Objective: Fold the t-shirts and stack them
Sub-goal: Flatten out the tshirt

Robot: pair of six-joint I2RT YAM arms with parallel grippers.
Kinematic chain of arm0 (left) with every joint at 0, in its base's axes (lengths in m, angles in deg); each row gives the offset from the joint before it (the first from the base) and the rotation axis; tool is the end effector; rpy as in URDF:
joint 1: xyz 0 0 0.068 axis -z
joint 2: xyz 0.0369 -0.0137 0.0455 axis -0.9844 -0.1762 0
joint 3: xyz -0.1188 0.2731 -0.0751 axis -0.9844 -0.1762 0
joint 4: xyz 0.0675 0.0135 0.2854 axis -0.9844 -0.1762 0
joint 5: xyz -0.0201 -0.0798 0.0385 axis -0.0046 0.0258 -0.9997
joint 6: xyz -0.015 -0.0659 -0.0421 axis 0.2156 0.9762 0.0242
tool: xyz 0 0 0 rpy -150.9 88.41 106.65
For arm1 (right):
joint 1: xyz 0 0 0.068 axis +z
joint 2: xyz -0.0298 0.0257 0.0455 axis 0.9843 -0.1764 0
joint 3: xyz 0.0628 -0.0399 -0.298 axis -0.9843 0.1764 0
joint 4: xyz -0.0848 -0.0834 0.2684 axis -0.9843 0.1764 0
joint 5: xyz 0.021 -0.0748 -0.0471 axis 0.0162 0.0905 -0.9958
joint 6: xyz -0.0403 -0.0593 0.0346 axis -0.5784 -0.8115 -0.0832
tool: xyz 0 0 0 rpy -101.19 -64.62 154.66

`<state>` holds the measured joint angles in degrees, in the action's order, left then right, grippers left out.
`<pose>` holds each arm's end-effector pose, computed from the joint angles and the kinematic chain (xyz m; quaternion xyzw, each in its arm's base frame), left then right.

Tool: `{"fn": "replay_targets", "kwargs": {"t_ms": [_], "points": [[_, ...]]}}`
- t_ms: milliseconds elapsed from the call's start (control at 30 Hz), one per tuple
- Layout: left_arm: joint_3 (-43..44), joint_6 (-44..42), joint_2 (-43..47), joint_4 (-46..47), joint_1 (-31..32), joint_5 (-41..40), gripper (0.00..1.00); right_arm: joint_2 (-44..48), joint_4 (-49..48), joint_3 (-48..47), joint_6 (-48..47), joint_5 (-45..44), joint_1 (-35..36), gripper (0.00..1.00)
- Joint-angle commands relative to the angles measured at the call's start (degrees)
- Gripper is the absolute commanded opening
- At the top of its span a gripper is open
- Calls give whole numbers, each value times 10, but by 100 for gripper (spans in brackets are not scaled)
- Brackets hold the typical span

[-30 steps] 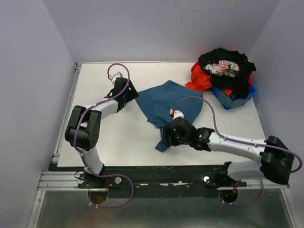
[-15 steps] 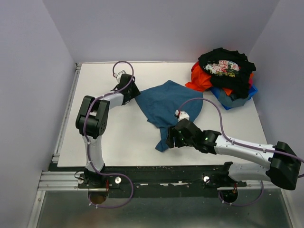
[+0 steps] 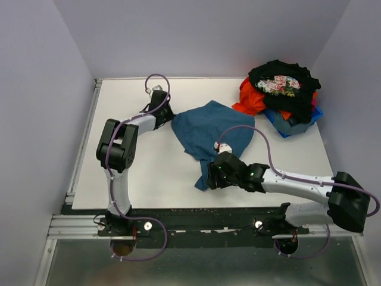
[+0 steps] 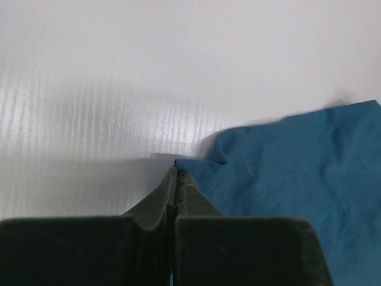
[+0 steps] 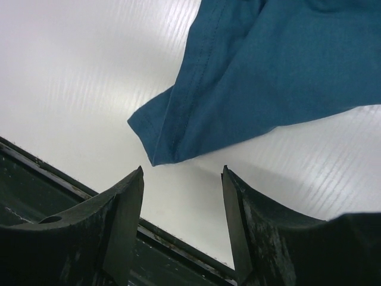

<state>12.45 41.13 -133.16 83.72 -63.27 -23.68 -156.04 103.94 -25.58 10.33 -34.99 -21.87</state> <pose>0.4998 -0.1474 0.1430 -0.1970 0.8788 -0.2029 0.3843 0.1609 0.2350 0.1899 -0.1363 0.9241 0.2039 0.2930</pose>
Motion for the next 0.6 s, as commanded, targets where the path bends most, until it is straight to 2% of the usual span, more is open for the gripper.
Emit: {"fn": "replay_targets", "kwargs": {"t_ms": [0,200,267,333,467,567], "points": [[-4,-45,90,-6,0,-43,0,-34,-1,-16,12,26,20,63],[-18,-47,130,-2,0,-44,0,-91,-2,-42,21,17,46,63],[-18,-47,134,-6,0,-46,0,-104,-1,-48,23,10,47,56],[-19,-47,139,-8,-1,-46,0,-113,8,-55,28,-7,48,40],[-12,-48,154,-13,-1,-42,0,-92,35,-60,23,-50,47,1],[5,-51,162,-28,-2,-45,0,-52,68,-71,10,-96,46,1]]}}
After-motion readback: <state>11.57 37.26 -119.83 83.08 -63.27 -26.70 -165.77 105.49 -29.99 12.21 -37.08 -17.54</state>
